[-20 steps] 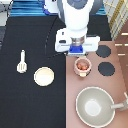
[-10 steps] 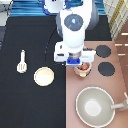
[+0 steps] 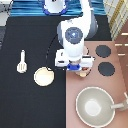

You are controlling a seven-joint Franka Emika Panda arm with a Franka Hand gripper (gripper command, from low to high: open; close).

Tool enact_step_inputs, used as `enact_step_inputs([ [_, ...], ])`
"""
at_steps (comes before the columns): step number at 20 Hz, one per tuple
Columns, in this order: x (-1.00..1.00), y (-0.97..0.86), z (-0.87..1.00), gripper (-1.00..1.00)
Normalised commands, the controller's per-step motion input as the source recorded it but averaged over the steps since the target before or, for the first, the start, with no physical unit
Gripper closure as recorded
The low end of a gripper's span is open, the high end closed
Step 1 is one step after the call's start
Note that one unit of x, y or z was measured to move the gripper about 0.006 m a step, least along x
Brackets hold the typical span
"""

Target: Take the lid off the pot, put the pot on the plate, and use the tool to push the pot to the front of the table.

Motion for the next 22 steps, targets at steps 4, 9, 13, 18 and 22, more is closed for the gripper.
enact_step_inputs([
  [4, -0.54, 0.00, -0.18, 1.00],
  [9, -0.36, 0.00, -0.01, 1.00],
  [13, -0.29, 0.00, 0.02, 1.00],
  [18, -0.22, 0.02, 0.12, 1.00],
  [22, -0.16, 0.01, 0.30, 1.00],
])
